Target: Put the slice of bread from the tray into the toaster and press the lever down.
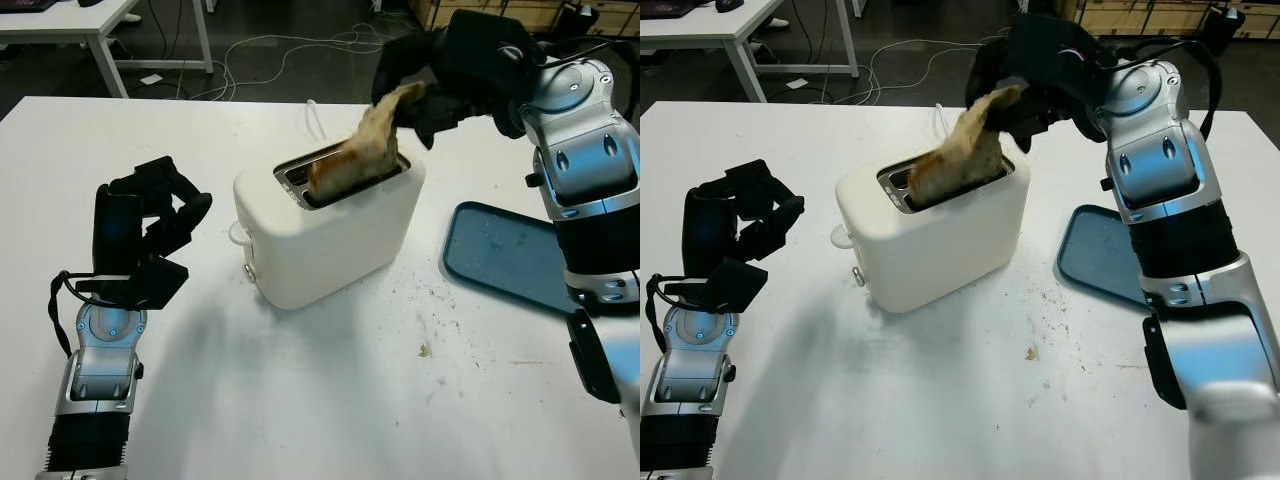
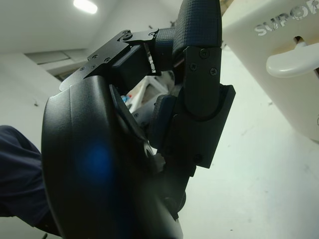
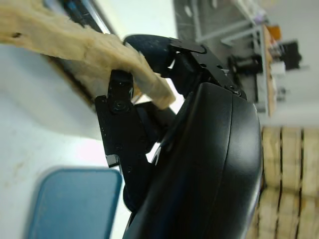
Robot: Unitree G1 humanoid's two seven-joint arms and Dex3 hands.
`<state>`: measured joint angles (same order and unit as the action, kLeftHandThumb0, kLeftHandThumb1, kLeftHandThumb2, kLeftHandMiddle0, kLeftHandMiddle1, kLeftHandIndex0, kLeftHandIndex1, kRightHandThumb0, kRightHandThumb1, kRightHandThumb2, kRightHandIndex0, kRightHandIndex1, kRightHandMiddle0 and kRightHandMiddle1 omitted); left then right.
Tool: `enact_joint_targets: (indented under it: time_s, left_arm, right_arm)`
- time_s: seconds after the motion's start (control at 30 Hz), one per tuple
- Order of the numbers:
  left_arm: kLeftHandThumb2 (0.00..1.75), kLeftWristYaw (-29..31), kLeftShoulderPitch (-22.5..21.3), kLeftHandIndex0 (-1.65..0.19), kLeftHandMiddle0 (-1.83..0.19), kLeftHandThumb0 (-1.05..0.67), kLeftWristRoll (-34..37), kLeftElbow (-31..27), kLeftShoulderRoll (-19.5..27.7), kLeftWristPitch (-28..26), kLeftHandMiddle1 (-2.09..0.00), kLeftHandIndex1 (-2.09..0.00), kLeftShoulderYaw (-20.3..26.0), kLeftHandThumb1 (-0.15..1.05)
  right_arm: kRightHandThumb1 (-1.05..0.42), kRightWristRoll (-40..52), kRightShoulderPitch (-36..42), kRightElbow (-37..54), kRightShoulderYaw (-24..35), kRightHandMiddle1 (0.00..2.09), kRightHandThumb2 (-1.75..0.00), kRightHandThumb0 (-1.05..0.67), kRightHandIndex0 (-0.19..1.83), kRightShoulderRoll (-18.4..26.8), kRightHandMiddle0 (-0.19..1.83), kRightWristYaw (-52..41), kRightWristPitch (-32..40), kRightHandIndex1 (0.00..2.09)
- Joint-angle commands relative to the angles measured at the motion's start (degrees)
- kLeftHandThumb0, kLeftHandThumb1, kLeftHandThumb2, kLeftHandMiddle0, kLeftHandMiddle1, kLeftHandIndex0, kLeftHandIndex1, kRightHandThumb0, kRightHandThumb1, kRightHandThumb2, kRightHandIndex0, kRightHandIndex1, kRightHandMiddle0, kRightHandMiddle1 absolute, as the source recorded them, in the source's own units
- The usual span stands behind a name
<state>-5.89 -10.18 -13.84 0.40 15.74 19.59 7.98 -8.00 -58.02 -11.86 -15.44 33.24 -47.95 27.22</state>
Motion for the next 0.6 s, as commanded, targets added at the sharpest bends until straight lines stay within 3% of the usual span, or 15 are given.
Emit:
enact_joint_targets:
  time_s: [0.0, 0.07, 0.17, 0.57]
  left_arm:
    - [0.36, -0.4, 0.4, -1.06, -1.30, -0.81, 0.0, -0.3, -0.2, 0.0, -1.61, -1.50, -0.1, 0.92]
    - [0.36, -0.3, 0.6, -1.07, -1.30, -0.82, 0.1, -0.6, -0.4, -0.4, -1.62, -1.51, -0.1, 0.92]
    - [0.35, -0.4, 0.7, -1.07, -1.30, -0.81, 0.1, -0.7, -0.4, -0.3, -1.62, -1.52, -0.1, 0.92]
    - [0.37, -0.8, 0.7, -1.06, -1.30, -0.81, -0.1, -0.5, -0.5, 0.2, -1.62, -1.52, 0.0, 0.92]
  right_arm:
    - [-0.92, -0.7, -1.8, -0.6, -1.5, 0.21, -0.12, -0.67, 0.29, 1.9, 0.58, -3.5, -4.0, 0.72]
    - [-0.89, -1.3, -2.9, -1.4, -3.0, 0.05, -0.04, -0.66, 0.14, 3.0, 0.48, -7.1, -6.9, 0.56]
    - [-0.86, -2.0, -4.0, -2.5, -4.1, 0.01, -0.01, -0.65, 0.03, 3.8, 0.40, -11.2, -10.2, 0.49]
    - [-0.77, -5.5, -4.7, -3.2, -4.6, 0.00, 0.00, -0.57, 0.00, 4.7, 0.27, -14.5, -15.9, 0.44]
